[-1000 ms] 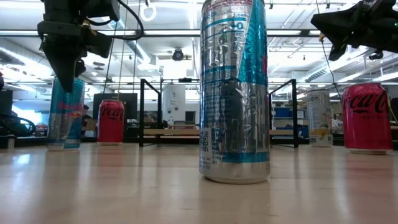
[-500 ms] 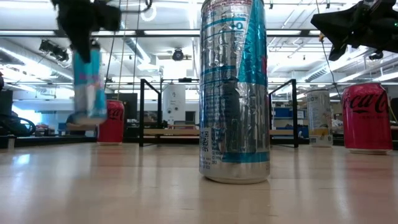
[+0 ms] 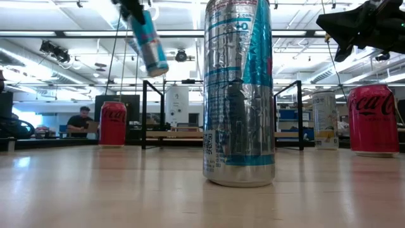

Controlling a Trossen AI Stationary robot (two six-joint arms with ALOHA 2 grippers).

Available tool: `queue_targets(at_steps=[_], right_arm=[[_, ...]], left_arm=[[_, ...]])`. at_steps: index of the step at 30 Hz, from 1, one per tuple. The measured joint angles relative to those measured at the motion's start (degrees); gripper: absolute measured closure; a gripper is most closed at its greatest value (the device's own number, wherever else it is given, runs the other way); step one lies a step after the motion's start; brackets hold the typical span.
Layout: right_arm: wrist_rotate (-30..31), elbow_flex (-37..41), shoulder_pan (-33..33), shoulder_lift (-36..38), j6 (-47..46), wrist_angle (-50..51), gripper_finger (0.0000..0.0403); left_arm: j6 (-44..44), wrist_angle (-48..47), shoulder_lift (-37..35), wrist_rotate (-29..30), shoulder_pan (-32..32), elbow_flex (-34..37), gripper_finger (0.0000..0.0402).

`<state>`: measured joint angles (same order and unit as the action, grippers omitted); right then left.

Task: Place canned beverage on shelf
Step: Put the top blue soda can on the shelf

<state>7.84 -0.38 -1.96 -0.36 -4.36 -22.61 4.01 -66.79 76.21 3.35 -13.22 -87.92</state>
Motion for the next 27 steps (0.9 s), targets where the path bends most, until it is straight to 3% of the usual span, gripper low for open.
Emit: queue_targets(at_steps=[11, 17, 27], right_arm=[[0.0, 0.02, -0.01, 0.0, 0.0, 0.02, 0.0355], [0.0, 0.01, 0.0, 0.0, 0.0, 0.01, 0.0355], [0.0, 0.01, -0.02, 0.0, 0.0, 0.02, 0.0355]], left_arm=[[20.29, 0.17, 14.91, 0.03, -10.21, -17.77, 0.0157], [25.03, -2.07, 22.66, 0.01, -16.9, -26.22, 0.0157], [30.54, -3.4, 29.81, -2.56, -24.33, -27.95, 0.0157]])
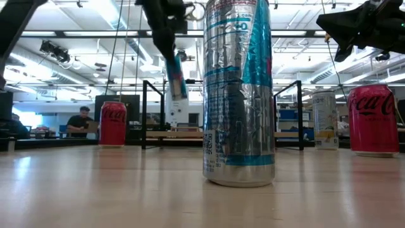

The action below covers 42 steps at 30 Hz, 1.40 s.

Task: Place canned beverage on shelf
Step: Put the top blue soda can on the shelf

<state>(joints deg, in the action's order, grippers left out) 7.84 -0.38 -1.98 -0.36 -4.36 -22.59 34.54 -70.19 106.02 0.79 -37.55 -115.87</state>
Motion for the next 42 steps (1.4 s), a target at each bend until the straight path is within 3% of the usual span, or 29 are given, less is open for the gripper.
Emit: queue_targets(at_steps=[14, 42], right_arm=[[0.0, 0.0, 0.0, 0.0, 0.0, -0.02, 0.0355], [0.0, 0.0, 0.01, 0.0, -1.49, -2.23, 0.0355]], left_arm=[[5.18, -0.45, 8.55, -1.82, -0.84, 0.0, 0.0157], [8.24, -4.77, 11.18, -5.72, -3.18, 0.0, 0.0157]])
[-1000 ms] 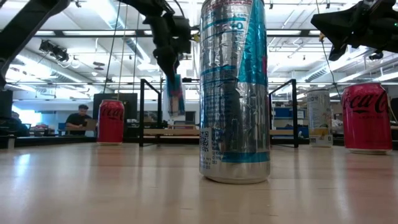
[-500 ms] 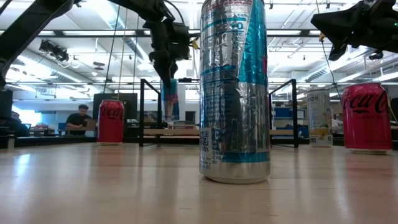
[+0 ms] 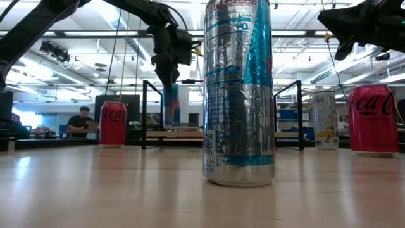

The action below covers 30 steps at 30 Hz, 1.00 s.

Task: Place canned beverage on shelf
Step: Put the top blue soda can on the shelf

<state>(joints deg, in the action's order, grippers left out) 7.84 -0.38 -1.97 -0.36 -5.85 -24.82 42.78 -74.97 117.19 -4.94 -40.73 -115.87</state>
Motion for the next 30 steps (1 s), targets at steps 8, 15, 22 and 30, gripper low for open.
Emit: queue_targets(at_steps=[8, 15, 22, 30], right_arm=[[0.0, 0.01, -0.01, 0.01, 0.0, -0.03, 0.0355], [0.0, 0.0, 0.01, 0.0, 0.0, -0.25, 0.0355], [0.0, 0.01, 0.0, 0.0, 0.0, -0.27, 0.0355], [0.0, 0.0, -0.01, 0.0, 0.0, -0.29, 0.0355]], left_arm=[[-0.05, -0.16, 0.76, -1.13, 0.13, 0.0, 0.0157], [-0.81, -0.53, 0.73, -1.48, 0.1, 0.0, 0.0156], [0.13, -0.57, 0.69, -1.43, 0.19, 0.0, 0.0156], [0.31, -0.6, 1.03, -1.44, 0.53, 0.0, 0.0156]])
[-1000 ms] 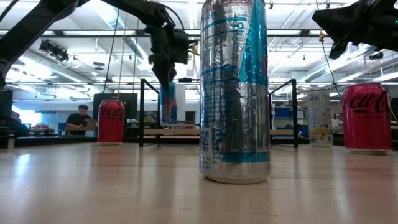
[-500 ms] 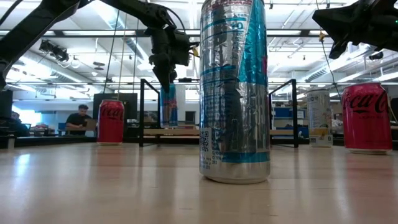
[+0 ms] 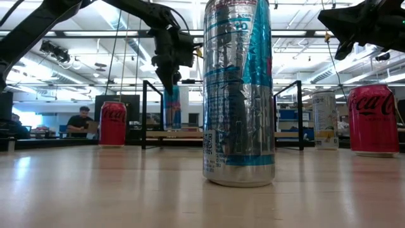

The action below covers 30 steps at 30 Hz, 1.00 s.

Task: Place canned beverage on shelf
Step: Put the top blue soda can on the shelf

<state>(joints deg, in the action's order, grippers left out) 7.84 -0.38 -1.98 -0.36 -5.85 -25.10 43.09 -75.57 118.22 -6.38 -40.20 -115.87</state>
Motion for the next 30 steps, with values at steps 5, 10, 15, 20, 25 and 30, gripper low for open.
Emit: queue_targets(at_steps=[5, 10, 15, 20, 25, 30], right_arm=[[0.0, 0.0, 0.0, 0.0, -0.02, -0.02, 0.0355], [-0.02, 0.02, 0.01, 0.0, -0.02, -0.02, 0.0355], [-0.02, 0.02, 0.02, 0.0, -0.02, -0.02, 0.0355], [-0.02, 0.0, 0.01, 0.0, -0.02, 0.03, 0.0355], [0.0, 0.0, 0.02, 0.0, -0.02, 0.28, 0.0355], [-0.02, 0.01, 0.0, 0.0, -0.02, 0.33, 0.0355]], left_arm=[[-0.04, 0.22, 0.65, 0.62, 0.3, 0.0, 0.0136], [0.01, 1.22, 0.66, 0.67, 0.56, 0.0, 0.0109], [0.0, 2.3, 0.67, 1.25, 0.56, 0.0, 0.0103], [0.04, 3.0, 0.09, 3.22, 0.52, 0.0, 0.0102], [0.0, 3.01, -1.06, 3.92, 0.52, 0.0, 0.0102], [-0.33, 3.21, -2.43, 4.0, 0.52, 0.0, 0.0102]])
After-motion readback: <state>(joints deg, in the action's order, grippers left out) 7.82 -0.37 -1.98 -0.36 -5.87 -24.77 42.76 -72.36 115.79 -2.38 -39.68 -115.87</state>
